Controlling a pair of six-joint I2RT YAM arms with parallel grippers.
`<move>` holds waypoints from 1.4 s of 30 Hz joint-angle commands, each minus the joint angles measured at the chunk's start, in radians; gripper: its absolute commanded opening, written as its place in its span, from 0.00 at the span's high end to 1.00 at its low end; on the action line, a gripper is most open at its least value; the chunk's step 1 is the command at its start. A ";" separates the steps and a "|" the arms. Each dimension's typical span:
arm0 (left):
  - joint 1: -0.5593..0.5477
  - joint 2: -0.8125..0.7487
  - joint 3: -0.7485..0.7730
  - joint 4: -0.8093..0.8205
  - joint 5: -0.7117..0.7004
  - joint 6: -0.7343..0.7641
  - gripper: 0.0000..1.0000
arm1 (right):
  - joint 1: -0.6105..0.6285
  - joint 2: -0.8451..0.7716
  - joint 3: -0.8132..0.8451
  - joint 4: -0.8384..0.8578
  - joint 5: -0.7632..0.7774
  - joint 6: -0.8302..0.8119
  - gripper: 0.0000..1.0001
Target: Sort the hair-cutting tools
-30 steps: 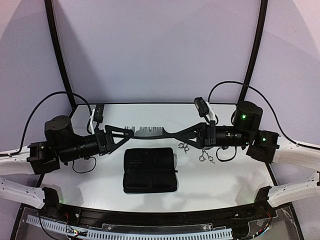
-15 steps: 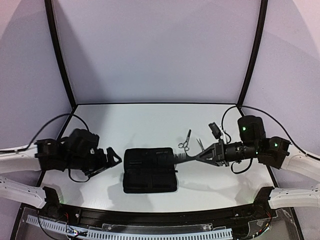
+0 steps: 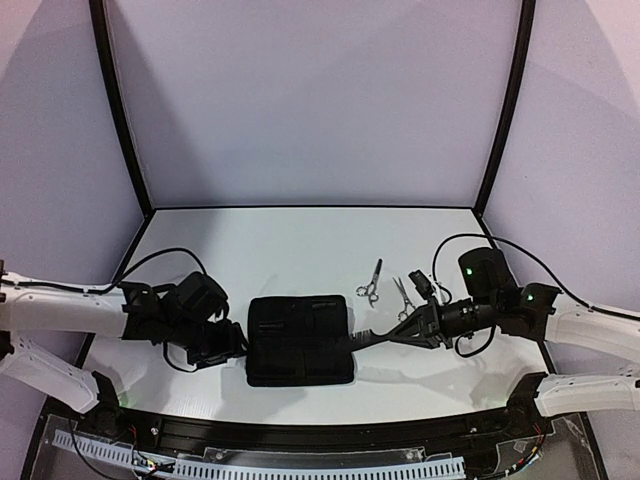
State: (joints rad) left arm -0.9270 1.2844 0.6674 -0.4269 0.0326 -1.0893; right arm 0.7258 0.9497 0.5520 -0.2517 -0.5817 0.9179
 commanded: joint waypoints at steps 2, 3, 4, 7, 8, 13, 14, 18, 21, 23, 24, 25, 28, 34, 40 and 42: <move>0.007 0.068 0.015 0.058 0.014 0.026 0.46 | -0.011 0.004 -0.049 0.087 -0.040 0.026 1.00; 0.007 0.083 0.018 0.060 0.010 0.027 0.49 | -0.011 0.009 -0.052 0.093 -0.044 0.030 1.00; 0.007 0.095 0.022 0.064 0.006 0.028 0.51 | -0.012 0.012 -0.055 0.096 -0.042 0.031 1.00; 0.007 0.133 0.028 0.071 -0.009 0.028 0.57 | -0.012 0.022 -0.064 0.117 -0.042 0.034 1.00; 0.007 0.145 0.031 0.074 -0.013 0.028 0.58 | -0.012 0.024 -0.066 0.123 -0.044 0.034 1.00; 0.007 0.165 0.032 0.095 -0.023 0.040 0.63 | -0.012 0.054 -0.069 0.132 -0.047 0.026 1.00; 0.007 0.167 0.036 0.092 -0.046 0.044 0.63 | -0.012 0.058 -0.069 0.138 -0.047 0.026 1.00; 0.008 0.177 0.058 0.072 -0.079 0.064 0.65 | -0.012 0.076 -0.071 0.154 -0.050 0.026 1.00; 0.008 0.194 0.075 0.057 -0.091 0.081 0.69 | -0.014 0.089 -0.068 0.157 -0.048 0.023 1.00; 0.008 0.209 0.086 0.051 -0.095 0.091 0.72 | -0.015 0.101 -0.065 0.160 -0.046 0.020 1.00; 0.008 0.217 0.092 0.048 -0.095 0.094 0.74 | -0.016 0.106 -0.066 0.163 -0.046 0.018 1.00; 0.008 0.228 0.097 0.045 -0.096 0.099 0.76 | -0.017 0.111 -0.066 0.168 -0.045 0.017 1.00; 0.008 0.256 0.118 0.031 -0.102 0.113 0.82 | -0.022 0.130 -0.065 0.188 -0.046 0.013 1.00; 0.008 0.295 0.131 0.024 -0.105 0.128 0.99 | -0.040 0.189 -0.057 0.202 -0.047 -0.005 1.00; 0.008 0.297 0.119 0.020 -0.103 0.138 0.99 | -0.068 0.274 -0.053 0.216 -0.077 -0.020 1.00; 0.007 0.297 0.115 0.023 -0.102 0.144 0.99 | -0.075 0.308 -0.050 0.220 -0.090 -0.030 1.00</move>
State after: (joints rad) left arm -0.9245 1.5650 0.7864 -0.3771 -0.0605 -0.9679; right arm 0.6683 1.2058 0.4934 -0.0612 -0.6445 0.9171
